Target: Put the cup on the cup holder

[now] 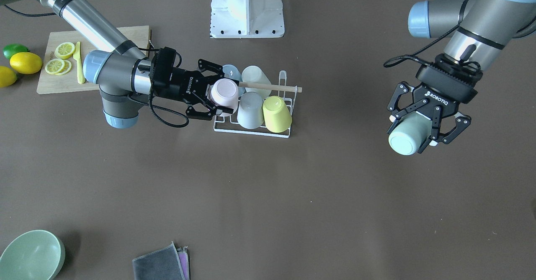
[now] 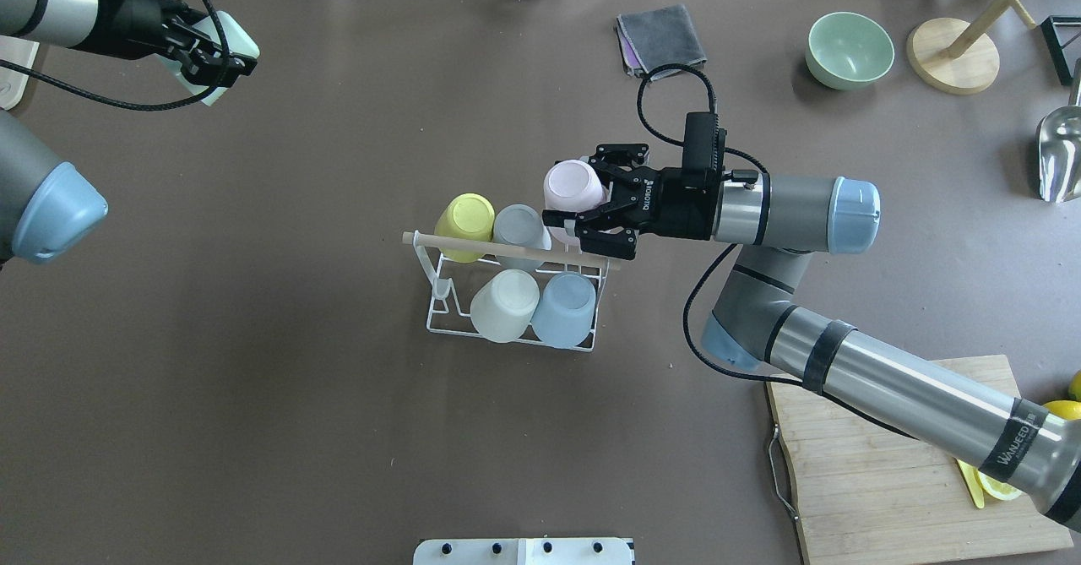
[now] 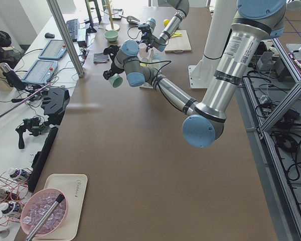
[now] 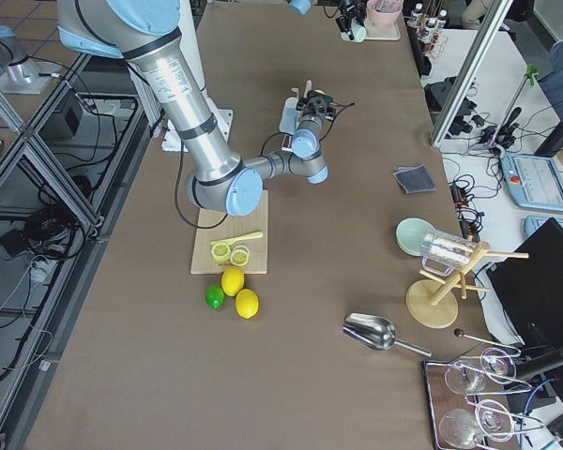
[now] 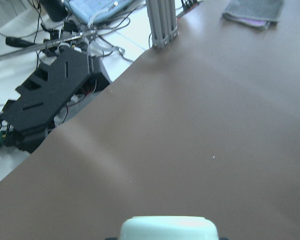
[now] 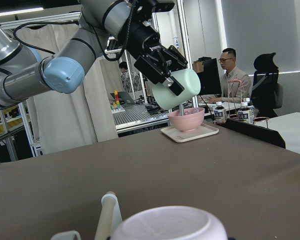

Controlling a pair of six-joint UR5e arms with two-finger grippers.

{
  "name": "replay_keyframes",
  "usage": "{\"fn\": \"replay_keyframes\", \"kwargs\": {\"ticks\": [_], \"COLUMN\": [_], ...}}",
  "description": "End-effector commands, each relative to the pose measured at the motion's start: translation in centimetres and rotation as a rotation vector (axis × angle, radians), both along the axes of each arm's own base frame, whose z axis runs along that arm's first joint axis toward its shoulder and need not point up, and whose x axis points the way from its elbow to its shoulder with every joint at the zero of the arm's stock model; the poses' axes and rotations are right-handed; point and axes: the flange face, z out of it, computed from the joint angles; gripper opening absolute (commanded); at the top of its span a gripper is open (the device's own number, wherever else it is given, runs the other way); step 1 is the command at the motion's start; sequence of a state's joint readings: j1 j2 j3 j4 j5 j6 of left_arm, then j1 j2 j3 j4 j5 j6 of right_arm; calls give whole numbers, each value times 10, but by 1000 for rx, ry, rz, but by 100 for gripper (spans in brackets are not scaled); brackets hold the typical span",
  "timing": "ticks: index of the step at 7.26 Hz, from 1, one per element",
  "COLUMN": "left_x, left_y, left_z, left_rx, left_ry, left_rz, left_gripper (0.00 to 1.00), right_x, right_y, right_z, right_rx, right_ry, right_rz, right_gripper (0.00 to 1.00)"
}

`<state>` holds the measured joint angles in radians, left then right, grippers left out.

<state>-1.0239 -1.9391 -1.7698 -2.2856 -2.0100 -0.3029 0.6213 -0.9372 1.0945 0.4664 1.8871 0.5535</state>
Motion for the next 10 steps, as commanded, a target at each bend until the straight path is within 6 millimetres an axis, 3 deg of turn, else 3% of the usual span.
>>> {"fn": "replay_keyframes", "kwargs": {"ticks": [1,2,3,4,5,7,10], "left_x": [-3,9,13,26,61,133,151], "left_y": [36,54,70,85,110,194,212], "left_z": [-2,-1,7,18,9,24,-9], "left_rx": [70,139,179,227,291,212,223], "left_ry": [269,332,365,408,532,776,850], "left_rz": [-6,37,65,91,14,-108,-155], "left_gripper": [0,0,0,0,0,0,0], "right_x": [-1,1,3,3,3,3,5], "right_y": [0,-2,-4,-4,-4,-4,-5], "right_z": [1,0,1,0,2,1,4], "right_rx": [2,4,3,-2,-2,-1,-4], "right_ry": [4,3,4,3,4,3,8], "right_rz": [3,9,13,10,11,11,6], "right_gripper": [0,22,66,99,100,100,100]}}
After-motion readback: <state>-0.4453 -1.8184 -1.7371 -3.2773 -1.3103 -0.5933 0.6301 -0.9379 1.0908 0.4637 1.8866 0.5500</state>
